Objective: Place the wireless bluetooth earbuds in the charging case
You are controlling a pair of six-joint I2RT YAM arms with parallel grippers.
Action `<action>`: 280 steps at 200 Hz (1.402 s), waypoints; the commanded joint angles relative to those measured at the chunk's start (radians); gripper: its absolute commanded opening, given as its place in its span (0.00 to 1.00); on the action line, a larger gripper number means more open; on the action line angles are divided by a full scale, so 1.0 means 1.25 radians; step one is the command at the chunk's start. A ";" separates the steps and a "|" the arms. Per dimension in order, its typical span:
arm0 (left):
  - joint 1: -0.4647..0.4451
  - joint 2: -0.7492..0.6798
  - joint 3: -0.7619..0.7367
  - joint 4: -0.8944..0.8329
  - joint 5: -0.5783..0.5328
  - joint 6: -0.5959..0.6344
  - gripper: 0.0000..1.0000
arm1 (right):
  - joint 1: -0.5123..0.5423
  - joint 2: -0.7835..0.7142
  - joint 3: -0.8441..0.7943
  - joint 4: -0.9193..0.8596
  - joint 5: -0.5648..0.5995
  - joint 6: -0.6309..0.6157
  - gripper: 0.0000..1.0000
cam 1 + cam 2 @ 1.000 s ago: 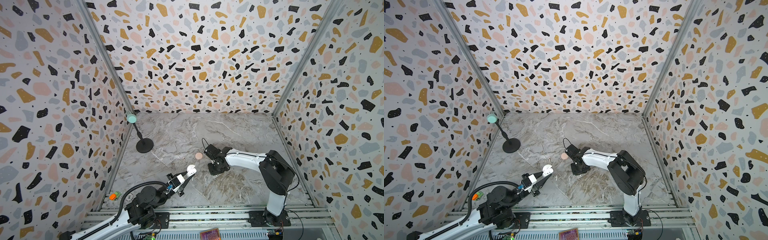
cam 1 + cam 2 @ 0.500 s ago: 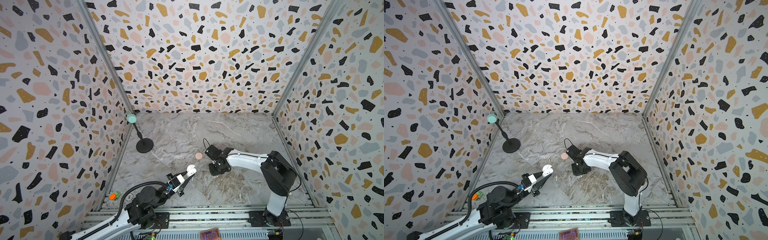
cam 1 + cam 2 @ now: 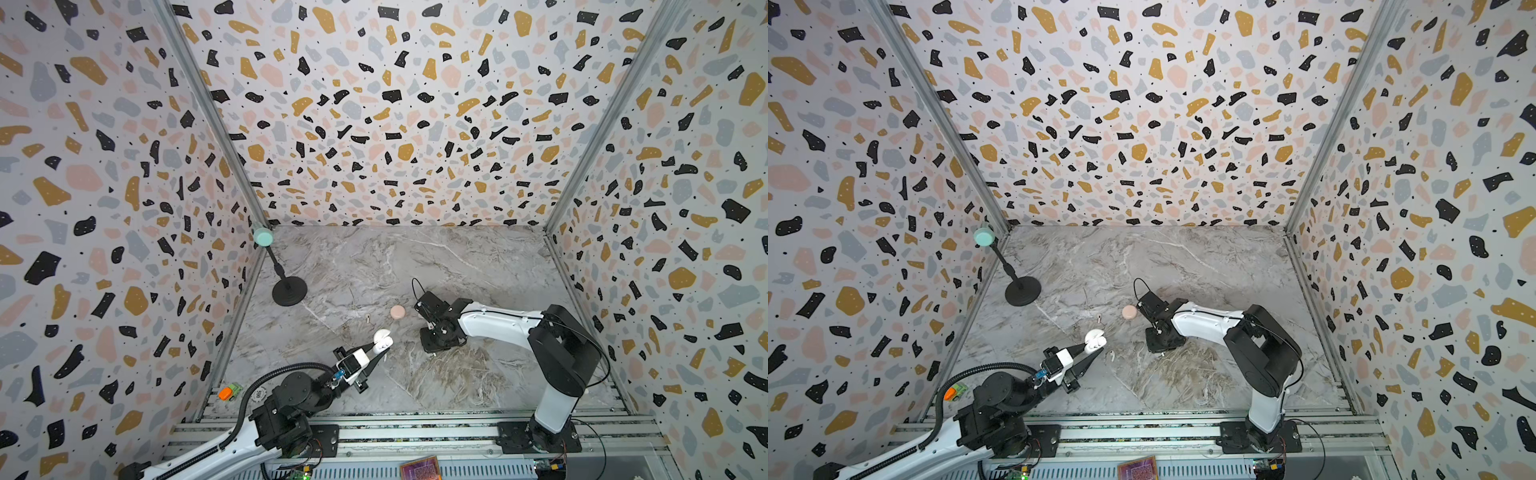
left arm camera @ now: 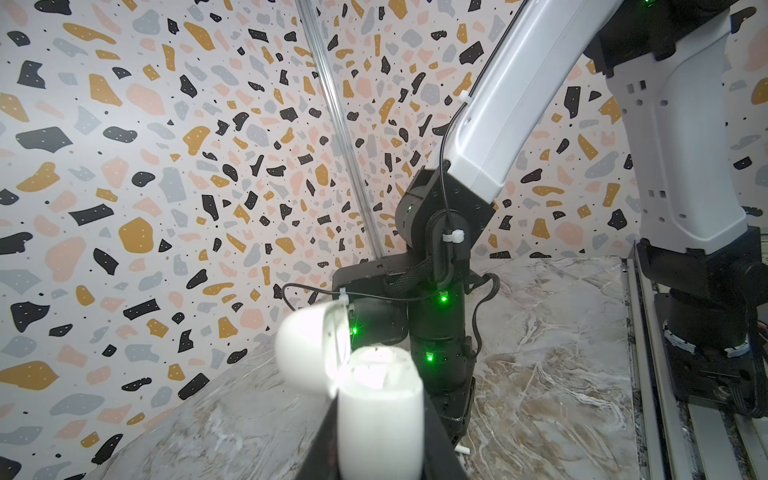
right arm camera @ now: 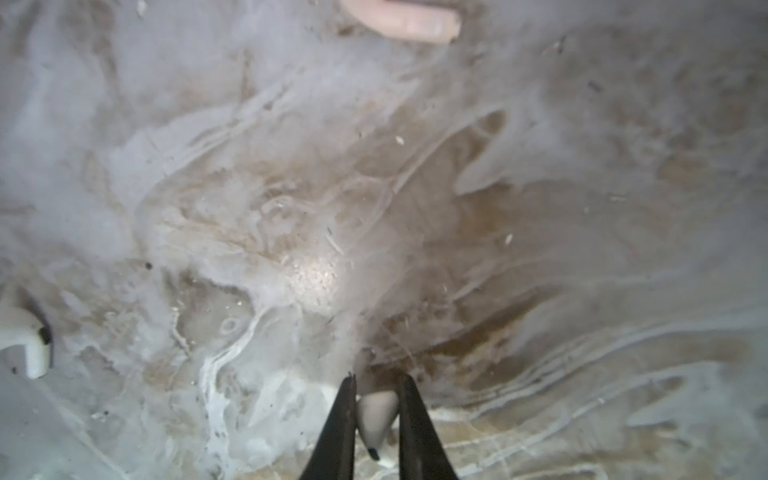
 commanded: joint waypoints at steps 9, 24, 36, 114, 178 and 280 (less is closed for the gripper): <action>-0.004 -0.005 -0.005 0.032 0.007 0.006 0.00 | -0.004 -0.046 -0.012 0.011 -0.004 0.017 0.16; -0.004 -0.003 -0.005 0.032 0.007 0.006 0.00 | -0.004 -0.055 -0.015 0.016 -0.007 0.020 0.16; -0.004 -0.002 -0.005 0.031 0.007 0.007 0.00 | -0.005 -0.065 -0.020 0.022 -0.007 0.021 0.16; -0.004 0.002 -0.004 0.031 0.007 0.007 0.00 | -0.017 -0.100 -0.042 0.039 -0.020 0.028 0.16; -0.004 0.005 -0.003 0.031 0.008 0.008 0.00 | -0.020 -0.100 -0.042 0.036 -0.028 0.025 0.15; -0.005 0.004 -0.002 0.031 0.008 0.011 0.00 | -0.030 -0.136 -0.029 -0.031 0.038 0.013 0.52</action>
